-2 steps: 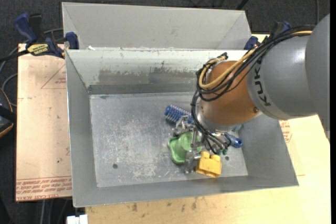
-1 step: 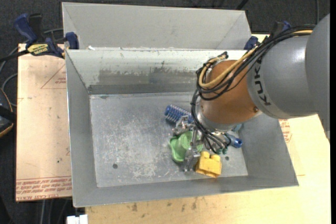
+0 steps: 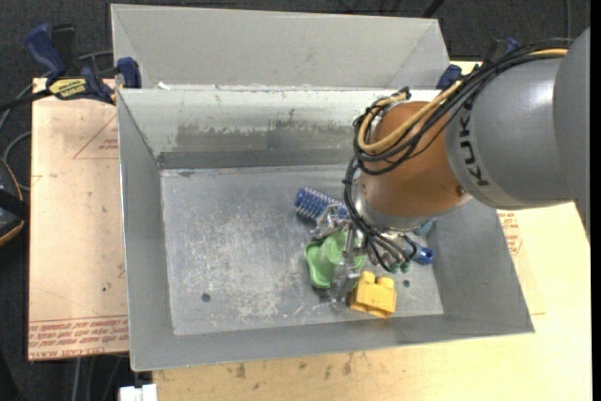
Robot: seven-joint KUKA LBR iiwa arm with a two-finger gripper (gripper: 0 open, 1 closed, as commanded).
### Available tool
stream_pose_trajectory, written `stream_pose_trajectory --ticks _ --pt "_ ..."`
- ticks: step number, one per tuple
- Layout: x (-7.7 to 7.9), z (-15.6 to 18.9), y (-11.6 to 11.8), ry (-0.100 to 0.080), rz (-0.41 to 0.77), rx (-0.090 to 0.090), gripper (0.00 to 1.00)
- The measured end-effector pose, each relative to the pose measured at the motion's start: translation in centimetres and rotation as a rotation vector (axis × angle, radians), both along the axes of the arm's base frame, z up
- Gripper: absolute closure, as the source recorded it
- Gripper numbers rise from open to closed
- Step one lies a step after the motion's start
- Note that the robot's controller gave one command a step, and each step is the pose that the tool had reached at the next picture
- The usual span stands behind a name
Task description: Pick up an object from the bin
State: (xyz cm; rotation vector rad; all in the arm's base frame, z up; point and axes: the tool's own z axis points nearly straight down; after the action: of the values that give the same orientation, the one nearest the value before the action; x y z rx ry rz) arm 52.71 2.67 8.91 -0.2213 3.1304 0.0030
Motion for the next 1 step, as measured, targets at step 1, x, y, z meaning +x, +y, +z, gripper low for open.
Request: stream_pose_trajectory --ticks 1 --pt "0.15 5.57 0.08 -0.004 -0.001 -0.001 1.0"
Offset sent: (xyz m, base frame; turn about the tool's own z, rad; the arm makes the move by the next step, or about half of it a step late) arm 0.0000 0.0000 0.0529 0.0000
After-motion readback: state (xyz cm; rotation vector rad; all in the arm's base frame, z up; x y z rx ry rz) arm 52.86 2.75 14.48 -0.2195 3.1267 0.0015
